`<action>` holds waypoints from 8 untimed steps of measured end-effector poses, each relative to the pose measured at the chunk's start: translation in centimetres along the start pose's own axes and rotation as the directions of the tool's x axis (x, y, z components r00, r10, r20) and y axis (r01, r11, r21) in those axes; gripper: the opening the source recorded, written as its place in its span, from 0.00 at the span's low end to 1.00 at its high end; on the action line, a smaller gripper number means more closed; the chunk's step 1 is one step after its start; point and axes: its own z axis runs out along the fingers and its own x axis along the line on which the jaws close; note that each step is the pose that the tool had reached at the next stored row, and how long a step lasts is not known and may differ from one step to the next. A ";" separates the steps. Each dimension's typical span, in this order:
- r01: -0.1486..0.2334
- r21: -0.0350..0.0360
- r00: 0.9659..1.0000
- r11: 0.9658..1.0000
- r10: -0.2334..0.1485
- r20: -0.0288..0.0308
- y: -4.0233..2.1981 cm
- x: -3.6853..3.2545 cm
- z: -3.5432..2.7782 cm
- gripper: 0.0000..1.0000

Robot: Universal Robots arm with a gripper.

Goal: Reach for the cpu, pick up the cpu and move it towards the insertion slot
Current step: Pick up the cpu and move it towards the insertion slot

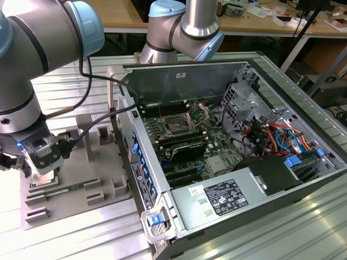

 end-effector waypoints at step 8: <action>0.000 0.000 1.000 1.000 0.000 0.000 -0.06 0.00 0.46 0.62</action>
